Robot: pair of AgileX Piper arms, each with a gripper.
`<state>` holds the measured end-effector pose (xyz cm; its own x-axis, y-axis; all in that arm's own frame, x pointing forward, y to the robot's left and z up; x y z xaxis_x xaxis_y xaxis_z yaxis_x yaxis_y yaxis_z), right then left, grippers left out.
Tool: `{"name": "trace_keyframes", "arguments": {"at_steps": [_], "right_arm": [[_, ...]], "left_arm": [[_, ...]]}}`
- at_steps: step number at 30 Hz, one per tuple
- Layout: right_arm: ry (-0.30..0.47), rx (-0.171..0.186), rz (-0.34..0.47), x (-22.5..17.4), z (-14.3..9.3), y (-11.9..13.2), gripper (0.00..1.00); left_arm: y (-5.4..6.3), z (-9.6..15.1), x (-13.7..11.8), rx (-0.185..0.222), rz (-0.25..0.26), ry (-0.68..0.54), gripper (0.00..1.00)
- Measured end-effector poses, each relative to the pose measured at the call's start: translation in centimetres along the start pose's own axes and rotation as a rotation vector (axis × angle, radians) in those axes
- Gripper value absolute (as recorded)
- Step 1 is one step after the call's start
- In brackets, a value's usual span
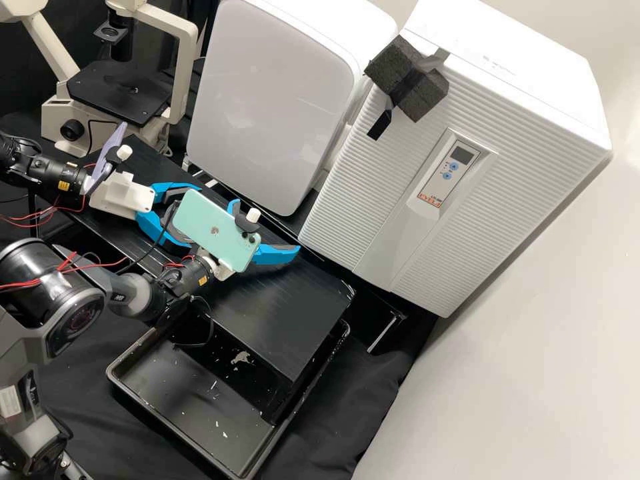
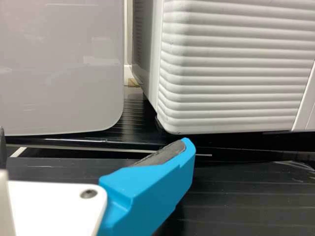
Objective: Place the petri dish on the microscope
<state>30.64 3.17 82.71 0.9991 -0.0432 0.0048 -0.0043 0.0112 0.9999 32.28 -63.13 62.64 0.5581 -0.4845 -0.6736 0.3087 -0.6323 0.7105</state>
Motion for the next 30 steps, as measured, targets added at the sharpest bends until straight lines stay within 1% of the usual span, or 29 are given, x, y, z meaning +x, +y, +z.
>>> {"name": "trace_keyframes", "arguments": {"at_steps": [2, 3, 8, 13, 15, 18, 25, 30], "right_arm": [[0.0, 0.0, 0.0, 0.0, 0.0, 0.0, 1.0], [0.0, 0.0, 0.0, 0.0, 0.0, 0.0, 1.0], [0.0, 0.0, 0.0, 0.0, 0.0, 0.0, 1.0], [0.0, 0.0, 0.0, 0.0, 0.0, 0.0, 1.0], [0.0, 0.0, 0.0, 0.0, 0.0, 0.0, 1.0], [0.0, 0.0, 0.0, 0.0, 0.0, 0.0, 1.0], [0.0, 0.0, 0.0, 0.0, 0.0, 0.0, 1.0], [0.0, 0.0, 0.0, 0.0, 0.0, 0.0, 1.0]], "left_arm": [[-0.1, 0.0, 0.0, -0.001, 0.002, -0.003, 1.0], [-0.1, 0.1, 0.0, -0.002, 0.003, -0.008, 0.0], [-0.5, 0.2, 0.0, 0.015, -0.004, -0.008, 0.0], [-0.8, 0.5, -0.1, 0.016, -0.013, -0.008, 0.0], [-0.8, 0.5, -0.1, 0.028, -0.012, -0.008, 0.0], [-0.8, 0.7, 0.0, 0.033, -0.013, -0.012, 0.0], [-1.2, 0.8, -0.1, 0.03, -0.017, -0.017, 0.0], [-1.1, 1.0, -0.1, 0.03, -0.01, -0.025, 0.0]]}}
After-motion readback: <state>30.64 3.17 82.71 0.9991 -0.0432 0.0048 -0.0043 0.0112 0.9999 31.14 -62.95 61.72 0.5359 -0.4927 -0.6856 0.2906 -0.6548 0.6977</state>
